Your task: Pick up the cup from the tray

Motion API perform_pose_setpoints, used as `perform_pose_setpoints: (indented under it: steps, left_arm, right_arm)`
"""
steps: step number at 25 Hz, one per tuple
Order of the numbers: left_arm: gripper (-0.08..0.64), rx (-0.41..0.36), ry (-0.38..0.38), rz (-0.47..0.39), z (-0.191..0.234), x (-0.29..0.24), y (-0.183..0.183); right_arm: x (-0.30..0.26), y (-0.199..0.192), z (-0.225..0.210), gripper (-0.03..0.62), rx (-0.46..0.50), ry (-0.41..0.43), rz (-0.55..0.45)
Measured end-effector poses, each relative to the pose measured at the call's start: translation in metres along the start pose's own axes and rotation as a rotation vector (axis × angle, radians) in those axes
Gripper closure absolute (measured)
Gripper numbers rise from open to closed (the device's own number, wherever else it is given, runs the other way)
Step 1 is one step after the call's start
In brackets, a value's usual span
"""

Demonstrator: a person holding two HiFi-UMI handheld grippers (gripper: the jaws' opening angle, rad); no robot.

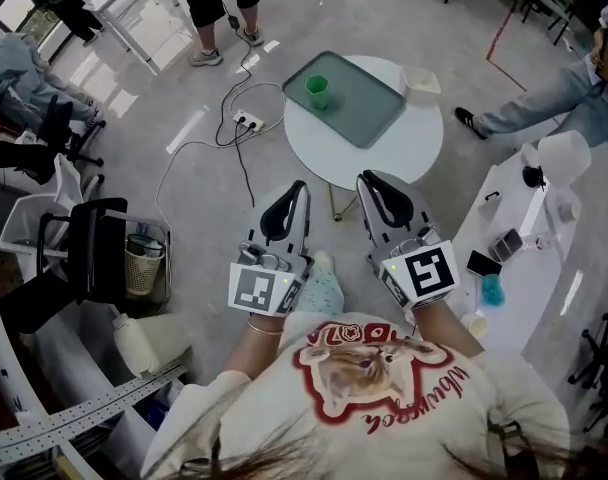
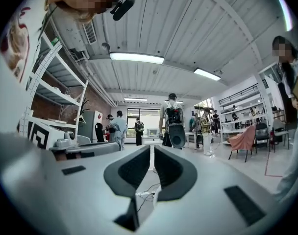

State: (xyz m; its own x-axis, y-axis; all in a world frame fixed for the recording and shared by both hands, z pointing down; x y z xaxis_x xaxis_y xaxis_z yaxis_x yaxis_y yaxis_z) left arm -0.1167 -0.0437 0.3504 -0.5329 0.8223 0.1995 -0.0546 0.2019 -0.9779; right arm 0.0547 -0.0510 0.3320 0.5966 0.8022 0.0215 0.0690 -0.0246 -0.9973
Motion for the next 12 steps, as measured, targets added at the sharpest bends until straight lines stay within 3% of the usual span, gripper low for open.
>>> perform_pose_setpoints:
  steps: [12]
  left_arm:
    - [0.545,0.002,-0.061,0.001,0.097,-0.088,-0.015]
  right_arm:
    - [-0.122,0.007,-0.043,0.549,-0.008,-0.06,-0.001]
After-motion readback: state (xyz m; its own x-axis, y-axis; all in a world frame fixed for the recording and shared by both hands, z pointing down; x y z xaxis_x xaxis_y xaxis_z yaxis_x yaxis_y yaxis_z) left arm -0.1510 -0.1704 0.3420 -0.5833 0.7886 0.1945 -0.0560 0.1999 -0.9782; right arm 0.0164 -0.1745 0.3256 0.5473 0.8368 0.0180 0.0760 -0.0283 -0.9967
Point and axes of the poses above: the fingertips, and each gripper's own axes: x backward along the fingers, z to its left, y out of its top, the point moved 7 cm from there along x, backward along the fingers, and after that the axes turned 4 degrees about -x, right-handed, at the moved point
